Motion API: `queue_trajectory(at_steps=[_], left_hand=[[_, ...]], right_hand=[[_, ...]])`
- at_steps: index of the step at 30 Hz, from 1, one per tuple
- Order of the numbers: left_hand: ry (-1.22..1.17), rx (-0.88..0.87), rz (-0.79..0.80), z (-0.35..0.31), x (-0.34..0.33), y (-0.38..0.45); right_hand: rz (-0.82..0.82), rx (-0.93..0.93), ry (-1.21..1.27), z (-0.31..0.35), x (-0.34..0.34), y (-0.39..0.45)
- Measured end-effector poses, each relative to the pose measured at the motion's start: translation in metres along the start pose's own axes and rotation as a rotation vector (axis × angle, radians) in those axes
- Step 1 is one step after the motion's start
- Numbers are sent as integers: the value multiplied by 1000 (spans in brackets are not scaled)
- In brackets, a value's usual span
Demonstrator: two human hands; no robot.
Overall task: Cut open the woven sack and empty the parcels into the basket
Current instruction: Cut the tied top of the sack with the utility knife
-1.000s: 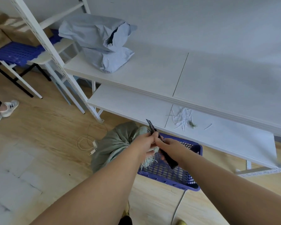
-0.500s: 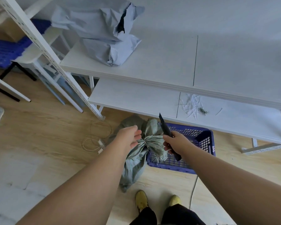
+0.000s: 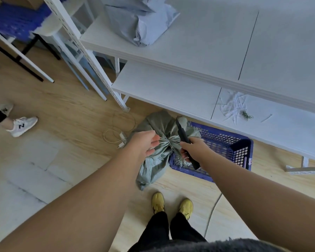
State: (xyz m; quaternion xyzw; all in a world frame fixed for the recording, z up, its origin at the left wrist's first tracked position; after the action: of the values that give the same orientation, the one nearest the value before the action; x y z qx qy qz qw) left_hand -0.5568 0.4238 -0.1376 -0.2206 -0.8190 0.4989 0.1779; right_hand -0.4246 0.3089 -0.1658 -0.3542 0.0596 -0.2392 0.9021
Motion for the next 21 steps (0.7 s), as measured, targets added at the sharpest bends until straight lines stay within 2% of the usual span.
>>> queue_trajectory(at_steps=[9,17,21], left_hand=[[30,-23,-23,-6,-20,-1],[233,-101,-43,-30,-39,16],[433,-170,-71,-32,-31,44]], right_hand=[[63,-16,-10,0,11,3],[12,-27,40,-14,25,15],[-54,-85,51,-34,14,28]])
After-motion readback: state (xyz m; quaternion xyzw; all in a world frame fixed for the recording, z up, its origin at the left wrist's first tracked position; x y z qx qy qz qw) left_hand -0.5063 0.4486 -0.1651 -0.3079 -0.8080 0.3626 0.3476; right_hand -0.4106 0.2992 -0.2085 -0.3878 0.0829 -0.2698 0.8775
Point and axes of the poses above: each hand's wrist, its own y-axis towards the middle knuckle, its own x-axis out of the back of the hand, z = x × y, the point moved 8 cm from there along y, towards the middle knuckle, and after that the axes turned 7 degrees about x, right-handed, at the moved point
